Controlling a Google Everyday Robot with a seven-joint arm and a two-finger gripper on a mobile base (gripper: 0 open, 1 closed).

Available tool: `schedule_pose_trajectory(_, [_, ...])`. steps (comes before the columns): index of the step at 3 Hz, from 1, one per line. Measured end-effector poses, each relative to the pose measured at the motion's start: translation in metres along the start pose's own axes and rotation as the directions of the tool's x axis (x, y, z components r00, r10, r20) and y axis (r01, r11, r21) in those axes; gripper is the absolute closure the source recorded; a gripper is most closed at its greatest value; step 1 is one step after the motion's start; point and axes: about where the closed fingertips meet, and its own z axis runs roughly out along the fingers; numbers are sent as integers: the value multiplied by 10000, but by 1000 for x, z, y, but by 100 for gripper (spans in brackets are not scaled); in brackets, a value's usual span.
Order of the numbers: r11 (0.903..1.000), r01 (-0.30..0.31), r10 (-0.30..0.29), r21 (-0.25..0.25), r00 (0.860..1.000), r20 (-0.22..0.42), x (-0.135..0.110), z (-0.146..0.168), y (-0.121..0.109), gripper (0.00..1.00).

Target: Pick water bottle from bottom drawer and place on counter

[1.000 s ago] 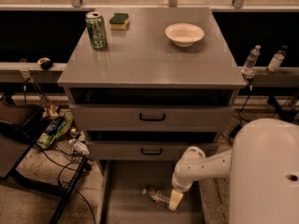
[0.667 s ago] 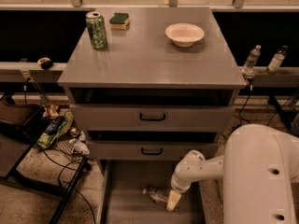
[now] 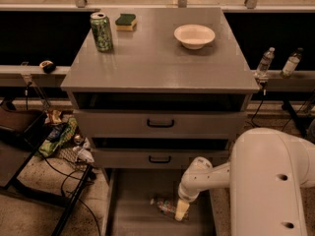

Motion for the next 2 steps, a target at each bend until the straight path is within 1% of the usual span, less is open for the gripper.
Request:
schedule_pose_trajectory(1, [9987,491,-484,121,9976,-500,-12,25,6,0])
schedule_pose_trajectory(2, [9952,980,-981,-45,9929,-679,-15,68,19,0])
